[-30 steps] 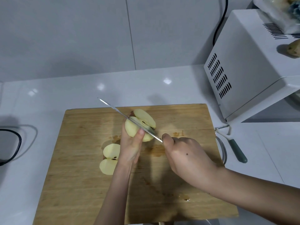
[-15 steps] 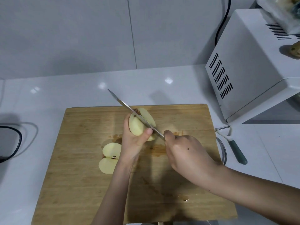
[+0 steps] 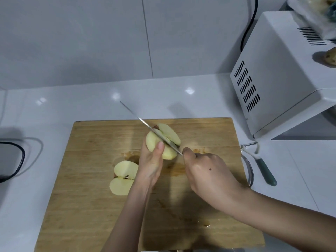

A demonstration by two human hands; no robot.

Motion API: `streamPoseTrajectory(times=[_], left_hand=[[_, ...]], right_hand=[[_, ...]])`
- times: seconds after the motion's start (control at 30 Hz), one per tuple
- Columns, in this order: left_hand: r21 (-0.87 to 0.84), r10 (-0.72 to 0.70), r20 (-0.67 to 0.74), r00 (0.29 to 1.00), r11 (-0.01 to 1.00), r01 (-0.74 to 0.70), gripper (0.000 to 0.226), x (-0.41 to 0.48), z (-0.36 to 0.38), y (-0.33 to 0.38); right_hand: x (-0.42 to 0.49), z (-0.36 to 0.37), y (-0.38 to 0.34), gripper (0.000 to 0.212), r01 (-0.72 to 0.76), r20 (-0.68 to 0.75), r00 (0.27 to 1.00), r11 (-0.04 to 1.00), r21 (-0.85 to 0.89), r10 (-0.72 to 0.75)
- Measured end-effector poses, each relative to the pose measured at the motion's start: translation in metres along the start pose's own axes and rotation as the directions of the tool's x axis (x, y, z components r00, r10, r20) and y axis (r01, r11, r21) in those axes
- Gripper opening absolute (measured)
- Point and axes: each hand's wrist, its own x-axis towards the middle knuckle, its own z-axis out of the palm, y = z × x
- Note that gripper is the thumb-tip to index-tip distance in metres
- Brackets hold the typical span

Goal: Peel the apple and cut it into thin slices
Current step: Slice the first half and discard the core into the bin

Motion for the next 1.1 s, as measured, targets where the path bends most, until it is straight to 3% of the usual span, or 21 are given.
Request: streamPoseTrajectory(times=[0.1, 0.23, 0.33, 0.47, 0.57, 0.8, 1.1], left_hand=[[-0.012, -0.057, -0.027, 0.998, 0.998, 0.057, 0.110, 0.006, 0.002, -0.001], [0.111, -0.070, -0.178, 0.982, 0.990, 0.090, 0.100, 0.018, -0.012, -0.003], [-0.093, -0.166, -0.234, 0.958, 0.985, 0.148, 0.078, 0.019, -0.019, 0.003], [-0.459, -0.231, -0.086, 0.969, 0.872, 0.168, 0.066, 0.016, -0.015, 0.012], [-0.545, -0.197, 0.012, 0.980, 0.821, 0.171, 0.059, 0.014, -0.011, 0.014], [-0.584, -0.202, 0.030, 0.979, 0.791, 0.181, 0.025, 0.011, -0.005, 0.011], [-0.530, -0.209, 0.004, 0.978, 0.829, 0.179, 0.020, 0.009, -0.001, 0.017]], right_hand=[[0.003, -0.006, 0.001, 0.036, -0.042, 0.012, 0.999, 0.999, 0.026, 0.042], [0.008, -0.027, 0.005, 0.012, -0.039, 0.021, 0.999, 0.991, 0.126, 0.037], [0.012, -0.033, 0.019, 0.002, -0.063, -0.067, 0.994, 0.947, 0.314, 0.089], [0.021, -0.033, 0.036, 0.009, -0.262, 0.087, 0.956, 0.683, 0.682, 0.280], [0.021, -0.028, 0.044, 0.007, -0.367, 0.234, 0.914, 0.428, 0.826, 0.333], [0.016, -0.014, 0.040, 0.013, -0.434, 0.330, 0.869, 0.248, 0.866, 0.368], [0.013, -0.013, 0.037, 0.009, -0.466, 0.366, 0.852, 0.222, 0.856, 0.375]])
